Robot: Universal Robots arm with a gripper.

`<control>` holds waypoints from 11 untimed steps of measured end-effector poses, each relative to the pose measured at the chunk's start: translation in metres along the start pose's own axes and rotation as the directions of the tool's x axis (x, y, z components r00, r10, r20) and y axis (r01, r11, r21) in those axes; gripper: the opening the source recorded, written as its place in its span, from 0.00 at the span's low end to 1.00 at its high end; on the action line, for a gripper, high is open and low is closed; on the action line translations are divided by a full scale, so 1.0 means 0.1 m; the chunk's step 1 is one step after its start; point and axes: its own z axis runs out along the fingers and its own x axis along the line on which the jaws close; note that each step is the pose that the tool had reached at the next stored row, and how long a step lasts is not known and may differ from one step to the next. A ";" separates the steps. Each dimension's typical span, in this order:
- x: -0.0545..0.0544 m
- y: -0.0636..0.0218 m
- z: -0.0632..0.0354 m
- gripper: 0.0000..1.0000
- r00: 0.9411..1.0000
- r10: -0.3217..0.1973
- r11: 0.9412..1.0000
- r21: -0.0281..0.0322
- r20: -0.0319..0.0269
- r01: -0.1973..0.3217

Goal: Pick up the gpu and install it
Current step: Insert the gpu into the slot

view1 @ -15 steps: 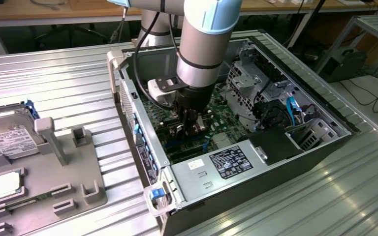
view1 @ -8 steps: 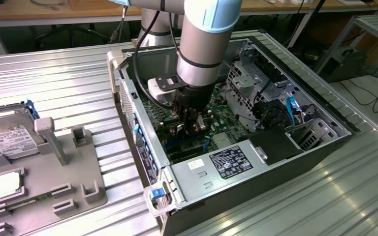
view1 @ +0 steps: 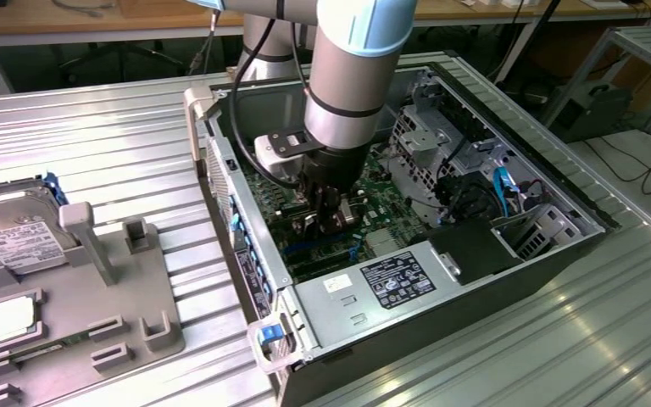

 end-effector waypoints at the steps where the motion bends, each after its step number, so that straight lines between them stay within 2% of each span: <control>1: 0.00 0.000 0.003 0.28 1.000 0.000 1.000 0.000 0.000 0.000; 11: -0.01 0.002 0.013 0.28 1.000 0.000 1.000 0.000 0.001 0.000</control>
